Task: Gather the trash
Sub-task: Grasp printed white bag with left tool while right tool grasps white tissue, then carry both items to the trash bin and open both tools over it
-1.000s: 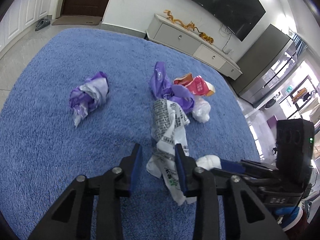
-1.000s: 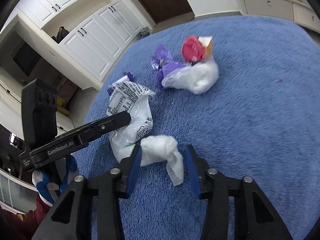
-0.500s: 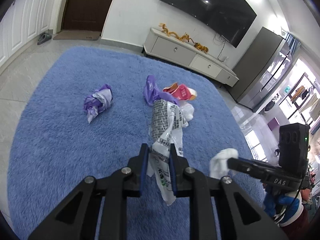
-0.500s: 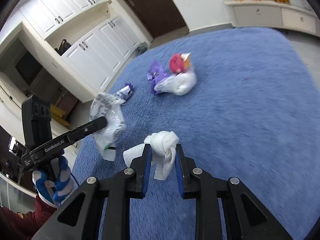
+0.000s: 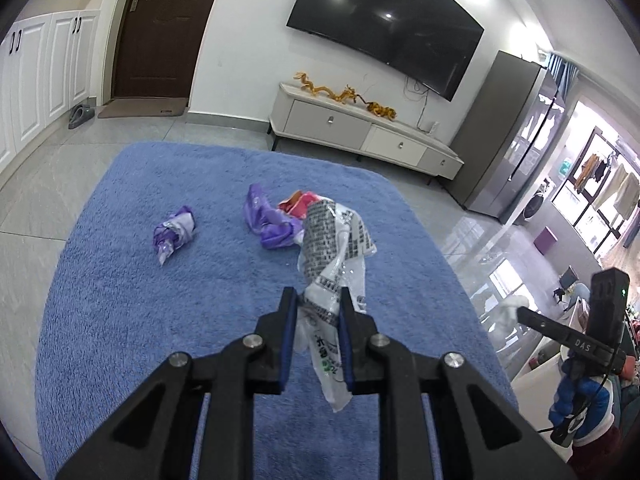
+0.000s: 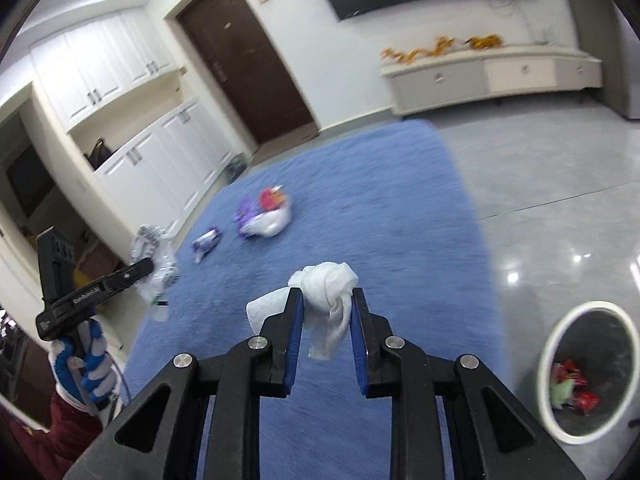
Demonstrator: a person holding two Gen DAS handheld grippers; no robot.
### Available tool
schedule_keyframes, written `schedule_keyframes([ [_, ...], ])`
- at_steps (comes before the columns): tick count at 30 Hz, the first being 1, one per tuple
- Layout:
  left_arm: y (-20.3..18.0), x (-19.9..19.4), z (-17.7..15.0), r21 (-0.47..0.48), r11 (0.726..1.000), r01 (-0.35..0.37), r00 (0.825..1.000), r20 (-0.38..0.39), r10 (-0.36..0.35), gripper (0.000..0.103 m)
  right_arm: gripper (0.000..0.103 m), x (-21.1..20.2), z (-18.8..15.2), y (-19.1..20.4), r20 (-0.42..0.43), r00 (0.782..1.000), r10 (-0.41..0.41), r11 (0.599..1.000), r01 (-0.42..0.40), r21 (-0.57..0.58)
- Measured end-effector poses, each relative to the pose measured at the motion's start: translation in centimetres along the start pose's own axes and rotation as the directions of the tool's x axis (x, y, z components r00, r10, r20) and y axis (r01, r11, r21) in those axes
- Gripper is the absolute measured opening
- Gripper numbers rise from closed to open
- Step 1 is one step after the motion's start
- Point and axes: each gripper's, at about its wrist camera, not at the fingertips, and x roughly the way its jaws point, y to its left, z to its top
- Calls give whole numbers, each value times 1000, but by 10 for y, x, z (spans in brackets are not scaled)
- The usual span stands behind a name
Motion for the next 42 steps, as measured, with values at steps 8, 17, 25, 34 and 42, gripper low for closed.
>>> schedule_keyframes([
  [8,-66,4,20,102,994,47,999,-9,-46,18,23,-67,-12,-81,131,981,-142,981,122,154],
  [17,-209,52,26,306,935,181,982,-107,-155,18,23,-112,-34,-163,193,939,-286,930,223,292],
  [25,-338,143,-11,418,846,330,927,-314,-207,18,23,-130,-62,-243,149,921,-359,864,267,427],
  [34,-441,234,-51,479,772,417,866,-468,-177,18,25,-98,-69,-304,41,920,-389,809,320,494],
  [42,-470,297,-79,395,790,468,793,-582,-179,20,26,-71,-90,-336,-59,896,-440,745,401,533],
])
